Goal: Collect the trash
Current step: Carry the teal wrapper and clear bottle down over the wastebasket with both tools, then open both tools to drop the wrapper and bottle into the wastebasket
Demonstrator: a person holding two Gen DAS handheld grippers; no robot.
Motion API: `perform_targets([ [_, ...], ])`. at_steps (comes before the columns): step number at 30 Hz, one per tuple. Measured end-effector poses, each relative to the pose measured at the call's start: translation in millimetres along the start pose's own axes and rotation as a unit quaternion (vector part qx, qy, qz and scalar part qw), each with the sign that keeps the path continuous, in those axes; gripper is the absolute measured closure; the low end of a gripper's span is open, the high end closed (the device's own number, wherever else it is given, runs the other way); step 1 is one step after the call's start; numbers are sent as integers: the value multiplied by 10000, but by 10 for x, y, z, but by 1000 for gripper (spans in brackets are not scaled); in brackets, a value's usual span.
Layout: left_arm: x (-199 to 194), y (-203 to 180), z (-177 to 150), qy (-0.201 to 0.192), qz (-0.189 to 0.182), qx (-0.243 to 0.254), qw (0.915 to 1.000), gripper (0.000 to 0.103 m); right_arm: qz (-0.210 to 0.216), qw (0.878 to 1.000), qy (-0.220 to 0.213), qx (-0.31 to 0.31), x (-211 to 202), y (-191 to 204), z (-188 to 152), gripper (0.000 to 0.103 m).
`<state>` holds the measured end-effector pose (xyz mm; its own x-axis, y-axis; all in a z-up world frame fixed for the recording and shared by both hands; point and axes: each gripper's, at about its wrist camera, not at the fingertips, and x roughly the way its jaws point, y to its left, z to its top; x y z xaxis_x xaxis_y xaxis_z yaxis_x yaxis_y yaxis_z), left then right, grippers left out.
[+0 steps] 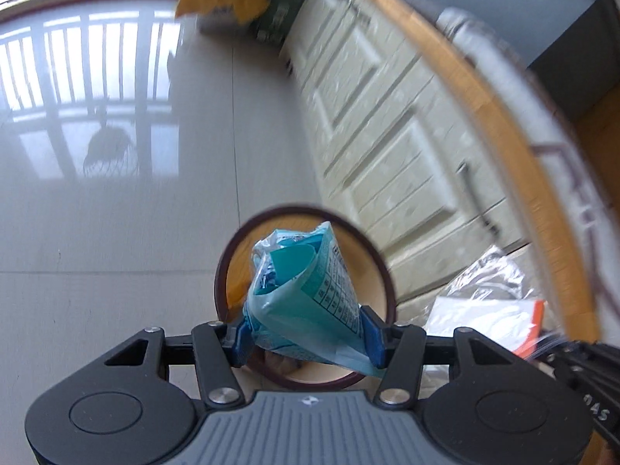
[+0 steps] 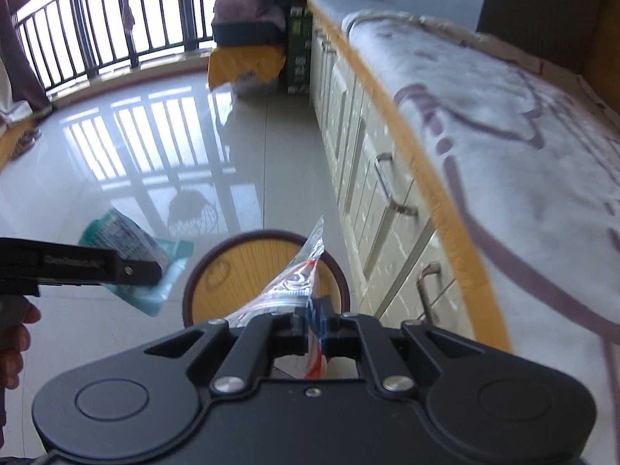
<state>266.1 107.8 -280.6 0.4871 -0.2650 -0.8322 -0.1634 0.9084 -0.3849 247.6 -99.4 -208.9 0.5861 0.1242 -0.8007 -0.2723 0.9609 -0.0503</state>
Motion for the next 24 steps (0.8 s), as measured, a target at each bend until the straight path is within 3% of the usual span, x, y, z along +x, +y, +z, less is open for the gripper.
perform_targets([
  [12,707,94,-78,907,342,209,9951,42,-15,9984,563,-55,604,-10,-17,97],
  [16,763,183,-41,923,509,147,9943,28,-38,9978,663,-87,759,26,16,97],
  [24,751,321,-28,917,588,-66,9940,20,-28,9962,845,-186,1089,114,95,95],
])
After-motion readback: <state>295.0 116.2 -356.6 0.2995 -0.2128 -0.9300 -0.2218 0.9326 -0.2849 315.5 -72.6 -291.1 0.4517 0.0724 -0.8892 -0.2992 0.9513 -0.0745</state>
